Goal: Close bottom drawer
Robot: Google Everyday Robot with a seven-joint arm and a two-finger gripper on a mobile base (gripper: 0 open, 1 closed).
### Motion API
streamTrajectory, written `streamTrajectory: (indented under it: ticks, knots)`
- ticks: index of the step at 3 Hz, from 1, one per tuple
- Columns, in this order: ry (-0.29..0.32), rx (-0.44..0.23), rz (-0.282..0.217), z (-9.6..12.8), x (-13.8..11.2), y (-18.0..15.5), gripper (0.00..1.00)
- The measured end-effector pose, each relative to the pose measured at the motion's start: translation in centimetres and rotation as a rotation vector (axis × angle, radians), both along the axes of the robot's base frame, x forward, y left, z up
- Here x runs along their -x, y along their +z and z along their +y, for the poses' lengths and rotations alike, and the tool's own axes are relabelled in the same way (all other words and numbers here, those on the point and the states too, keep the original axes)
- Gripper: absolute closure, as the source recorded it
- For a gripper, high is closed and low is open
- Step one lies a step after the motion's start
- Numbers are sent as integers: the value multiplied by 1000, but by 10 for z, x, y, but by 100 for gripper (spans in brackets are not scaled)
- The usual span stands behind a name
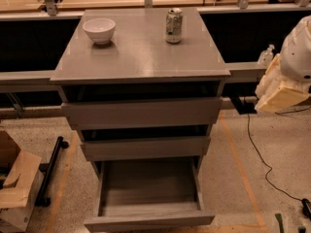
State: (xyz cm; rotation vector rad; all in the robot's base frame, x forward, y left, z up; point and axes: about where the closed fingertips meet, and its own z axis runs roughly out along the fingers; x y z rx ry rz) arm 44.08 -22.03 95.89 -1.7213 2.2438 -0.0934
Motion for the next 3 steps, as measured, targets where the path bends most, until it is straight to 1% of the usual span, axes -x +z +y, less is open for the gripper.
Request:
streamTrajectory:
  ticks: [1,2,3]
  knots:
    - [11,40,-7,-1,-1,2,88]
    - [-4,-6,29,-1,3,-40,100]
    - [-27,-72,93,1,7,-118,100]
